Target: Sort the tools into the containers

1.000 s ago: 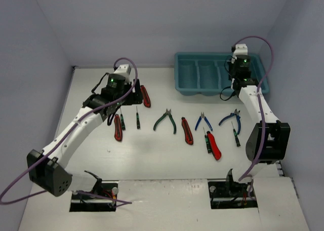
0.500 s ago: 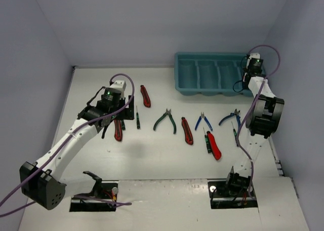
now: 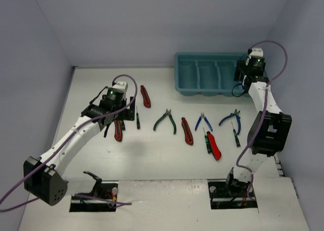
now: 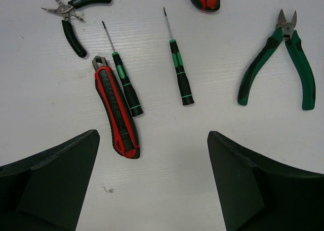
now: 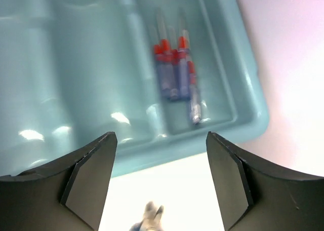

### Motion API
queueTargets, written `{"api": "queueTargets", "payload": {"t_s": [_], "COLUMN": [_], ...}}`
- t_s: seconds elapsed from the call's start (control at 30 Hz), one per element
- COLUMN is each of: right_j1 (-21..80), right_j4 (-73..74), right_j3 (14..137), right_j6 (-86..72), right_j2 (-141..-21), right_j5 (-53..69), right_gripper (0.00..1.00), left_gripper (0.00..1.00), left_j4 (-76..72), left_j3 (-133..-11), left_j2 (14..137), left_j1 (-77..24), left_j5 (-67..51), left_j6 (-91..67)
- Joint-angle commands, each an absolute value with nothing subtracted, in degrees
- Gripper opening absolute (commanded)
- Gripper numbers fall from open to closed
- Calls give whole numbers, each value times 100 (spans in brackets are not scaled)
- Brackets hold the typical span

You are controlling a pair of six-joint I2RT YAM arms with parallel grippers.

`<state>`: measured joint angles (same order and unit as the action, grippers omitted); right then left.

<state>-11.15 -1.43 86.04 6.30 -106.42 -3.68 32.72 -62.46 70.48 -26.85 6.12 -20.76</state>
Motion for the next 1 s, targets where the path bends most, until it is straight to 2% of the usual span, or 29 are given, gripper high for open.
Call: {"api": "queueTargets", "payload": {"t_s": [0.0, 0.33, 0.47, 0.63, 0.7, 0.77, 0.97], "right_j1": [-319, 1472, 2164, 2569, 2750, 2878, 2927], "right_j4": [-340, 639, 914, 893, 870, 869, 816], "right_j3": [7318, 4929, 4401, 4193, 4226, 4339, 4474], "right_j6": [-334, -1680, -2217, -2677, -2724, -2723, -2734], "right_j2": [-8999, -7023, -6761, -6826, -6903, -6972, -7102], "right_j5": [-348, -85, -289, -433, -542, -638, -738], "right_gripper": [69, 63, 61, 60, 61, 61, 62], "left_gripper": [87, 90, 90, 90, 88, 79, 72], "left_j4": [3142, 3146, 3146, 3117, 3090, 3023, 2809], "left_j3": [-6631, -6559, -6539, -6409, -6374, -6397, -6762], "left_j2": [7036, 6940, 6943, 7217, 7439, 7689, 8781], "left_j1": [-2628, -2617, -2610, -2610, -2619, -2620, -2630], "left_j5": [773, 627, 597, 512, 463, 404, 142], "left_j6": [-1872, -1855, -1915, -2311, -2558, -2737, -3166]}}
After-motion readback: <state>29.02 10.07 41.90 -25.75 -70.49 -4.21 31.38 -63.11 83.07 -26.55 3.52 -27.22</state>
